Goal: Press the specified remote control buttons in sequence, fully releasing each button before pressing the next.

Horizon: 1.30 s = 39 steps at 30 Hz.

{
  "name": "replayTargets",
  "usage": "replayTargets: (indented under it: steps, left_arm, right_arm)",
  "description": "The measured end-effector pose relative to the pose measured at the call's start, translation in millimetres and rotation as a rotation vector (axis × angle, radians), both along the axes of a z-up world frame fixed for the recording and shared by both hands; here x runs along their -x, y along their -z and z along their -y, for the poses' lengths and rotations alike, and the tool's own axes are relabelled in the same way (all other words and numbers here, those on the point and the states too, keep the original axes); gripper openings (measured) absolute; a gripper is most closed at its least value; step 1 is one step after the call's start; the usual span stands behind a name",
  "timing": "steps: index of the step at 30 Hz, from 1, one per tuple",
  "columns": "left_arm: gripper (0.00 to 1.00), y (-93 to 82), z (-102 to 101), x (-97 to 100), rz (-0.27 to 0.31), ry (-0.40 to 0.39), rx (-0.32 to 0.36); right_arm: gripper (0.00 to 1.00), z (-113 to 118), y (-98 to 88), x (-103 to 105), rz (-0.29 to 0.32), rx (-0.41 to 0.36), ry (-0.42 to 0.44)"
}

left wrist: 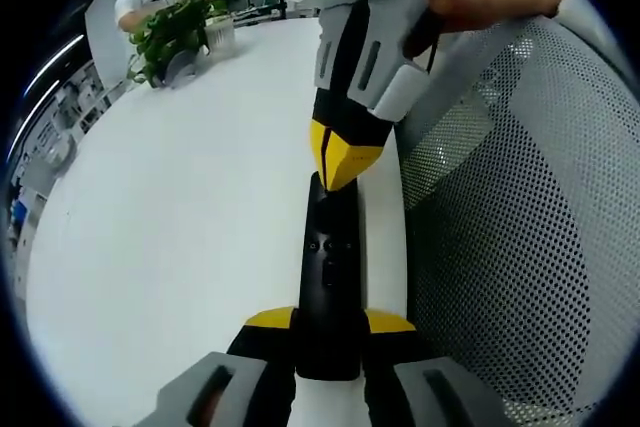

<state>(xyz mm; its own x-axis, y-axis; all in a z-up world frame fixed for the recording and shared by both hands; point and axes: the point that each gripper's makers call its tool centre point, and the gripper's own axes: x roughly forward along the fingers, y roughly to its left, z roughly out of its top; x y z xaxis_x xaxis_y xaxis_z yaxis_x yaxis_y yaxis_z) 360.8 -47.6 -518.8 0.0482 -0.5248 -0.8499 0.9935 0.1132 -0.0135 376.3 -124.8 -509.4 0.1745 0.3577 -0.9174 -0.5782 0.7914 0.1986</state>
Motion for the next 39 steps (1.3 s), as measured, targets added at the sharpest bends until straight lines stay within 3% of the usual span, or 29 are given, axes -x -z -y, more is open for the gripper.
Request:
replayTargets:
  steps: [6,20,25,35,39]
  left_arm:
    - [0.24,0.1,0,-0.3,0.0,0.0,0.001]
    - [0.24,-0.1,0,-0.5,-0.001,-0.001,0.003]
    - [0.24,-0.3,0,-0.4,-0.004,-0.004,0.002]
    - [0.24,0.0,1,-1.1,-0.002,-0.002,0.008]
    - [0.24,0.2,1,-1.1,-0.001,-0.001,0.011]
  right_arm:
    - [0.0,4,-1.4,-1,-0.003,-0.002,0.026]
    - [0.0,-3,0.2,-1,0.016,0.002,-0.019]
    - [0.0,-4,0.3,0,0.069,0.045,-0.099]
    - [0.0,-4,0.0,-2,0.05,0.03,-0.075]
    - [0.0,-12,-2.9,0,0.035,-0.018,-0.068]
